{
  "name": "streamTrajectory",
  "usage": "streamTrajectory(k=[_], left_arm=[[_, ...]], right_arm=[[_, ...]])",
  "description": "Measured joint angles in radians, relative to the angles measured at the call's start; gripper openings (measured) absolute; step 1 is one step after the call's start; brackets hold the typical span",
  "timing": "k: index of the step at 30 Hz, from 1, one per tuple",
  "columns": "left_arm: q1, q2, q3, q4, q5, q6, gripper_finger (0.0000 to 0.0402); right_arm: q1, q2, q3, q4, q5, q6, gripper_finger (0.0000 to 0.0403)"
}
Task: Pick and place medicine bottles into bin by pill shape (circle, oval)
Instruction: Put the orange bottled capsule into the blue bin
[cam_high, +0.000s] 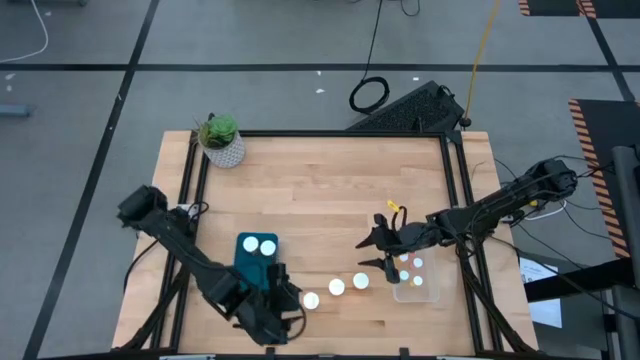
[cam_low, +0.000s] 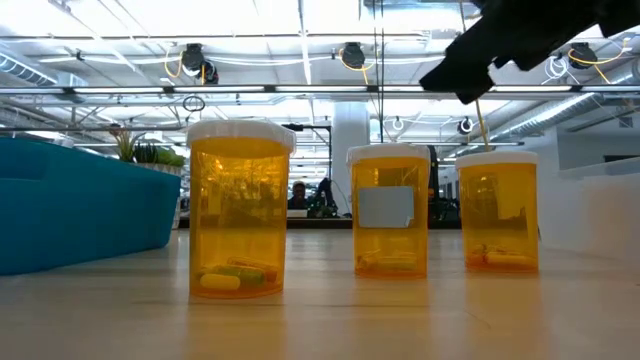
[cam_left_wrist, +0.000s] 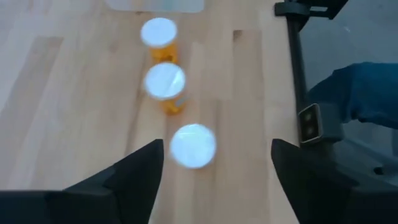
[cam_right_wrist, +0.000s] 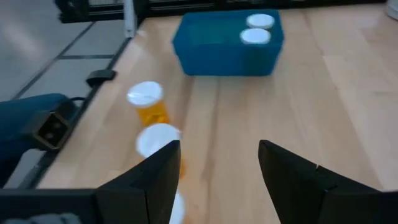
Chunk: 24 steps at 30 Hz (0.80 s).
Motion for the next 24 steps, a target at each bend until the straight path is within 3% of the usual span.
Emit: streamTrajectory(k=[7, 24], left_arm=[[-0.014, 0.107, 0.142, -0.091, 0.012, -0.037, 0.0327], [0.056, 0.216, 0.148, -0.104, 0.056, -0.114, 0.0333]], right_arm=[[0.053, 0.0, 0.0, 0.0, 0.008, 0.01, 0.0212], [0.055, 0.0, 0.0, 0.0, 0.052, -0.062, 0.0212]])
